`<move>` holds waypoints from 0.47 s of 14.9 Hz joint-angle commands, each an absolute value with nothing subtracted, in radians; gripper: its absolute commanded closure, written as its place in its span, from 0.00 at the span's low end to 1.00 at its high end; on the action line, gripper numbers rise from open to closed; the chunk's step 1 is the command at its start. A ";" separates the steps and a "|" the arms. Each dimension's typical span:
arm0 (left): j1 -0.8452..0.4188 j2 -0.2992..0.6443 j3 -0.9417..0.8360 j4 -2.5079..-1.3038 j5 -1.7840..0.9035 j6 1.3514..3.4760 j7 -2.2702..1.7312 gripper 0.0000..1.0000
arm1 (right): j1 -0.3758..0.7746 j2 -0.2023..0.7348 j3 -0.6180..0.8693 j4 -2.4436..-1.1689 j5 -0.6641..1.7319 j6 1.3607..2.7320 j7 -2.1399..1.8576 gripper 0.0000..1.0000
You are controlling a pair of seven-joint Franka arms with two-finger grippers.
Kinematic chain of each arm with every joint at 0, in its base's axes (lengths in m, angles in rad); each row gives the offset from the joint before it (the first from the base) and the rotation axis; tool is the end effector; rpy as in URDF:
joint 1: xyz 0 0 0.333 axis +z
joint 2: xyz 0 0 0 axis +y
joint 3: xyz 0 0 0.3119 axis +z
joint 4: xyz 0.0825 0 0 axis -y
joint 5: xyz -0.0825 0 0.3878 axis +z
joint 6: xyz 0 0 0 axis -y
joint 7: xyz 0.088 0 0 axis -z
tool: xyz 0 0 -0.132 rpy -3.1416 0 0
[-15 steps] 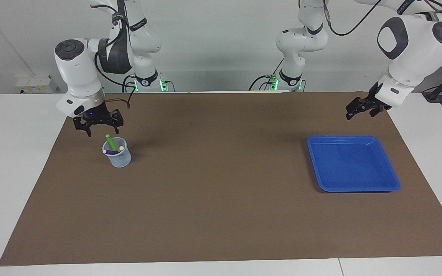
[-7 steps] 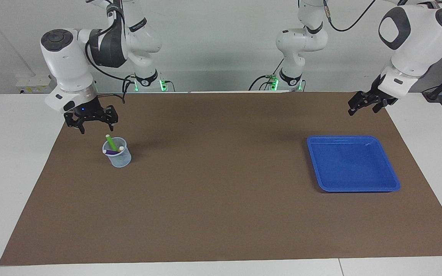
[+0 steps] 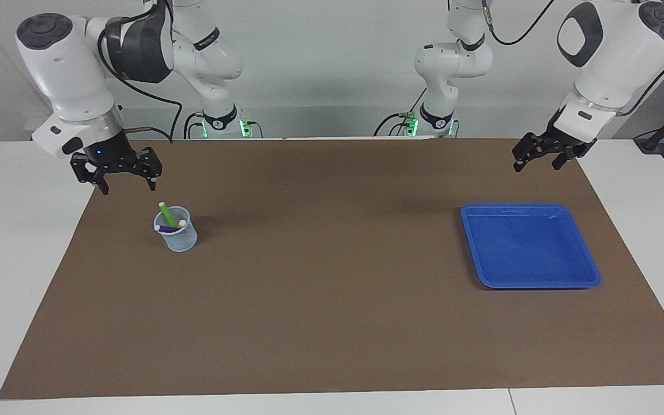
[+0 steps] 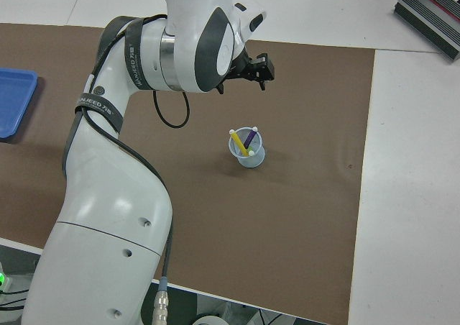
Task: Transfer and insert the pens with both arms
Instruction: 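Open the right gripper and withdraw it from the cup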
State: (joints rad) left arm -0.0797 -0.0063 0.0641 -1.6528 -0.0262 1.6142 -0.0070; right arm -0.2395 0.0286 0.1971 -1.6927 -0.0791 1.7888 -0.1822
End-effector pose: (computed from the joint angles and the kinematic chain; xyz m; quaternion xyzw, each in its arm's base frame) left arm 0.5570 -0.0120 0.5636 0.9998 -0.0035 -0.0163 0.0131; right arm 0.5829 -0.0346 0.5407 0.9958 0.0768 0.0298 0.0397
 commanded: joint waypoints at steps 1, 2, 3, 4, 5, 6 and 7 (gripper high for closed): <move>-0.095 -0.012 0.068 -1.644 -0.029 1.597 -0.043 0.00 | -0.226 0.055 0.186 -1.626 -0.058 1.732 -0.164 0.00; -0.095 -0.012 0.067 -1.643 -0.029 1.595 -0.041 0.00 | -0.192 0.052 0.151 -1.617 -0.057 1.723 -0.166 0.00; -0.095 -0.012 0.067 -1.643 -0.029 1.589 -0.041 0.00 | -0.152 0.051 0.108 -1.599 -0.057 1.701 -0.166 0.00; -0.095 -0.012 0.067 -1.641 -0.029 1.591 -0.038 0.00 | -0.126 0.052 0.082 -1.583 -0.057 1.683 -0.166 0.00; -0.095 -0.012 0.067 -1.647 -0.029 1.595 -0.032 0.00 | -0.117 0.051 0.069 -1.580 -0.055 1.674 -0.166 0.00; -0.095 -0.014 0.067 -1.652 -0.025 1.603 -0.029 0.00 | -0.101 0.051 0.054 -1.578 -0.045 1.671 -0.164 0.00; -0.095 -0.014 0.067 -1.652 -0.025 1.611 -0.028 0.00 | -0.075 0.048 0.023 -1.580 -0.034 1.669 -0.164 0.00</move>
State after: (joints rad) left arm -0.0854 -0.0065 0.0616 -1.6526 -0.0263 1.6134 -0.0246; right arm -0.1136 0.0375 0.0676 -1.6049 -0.0662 1.6935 -0.1818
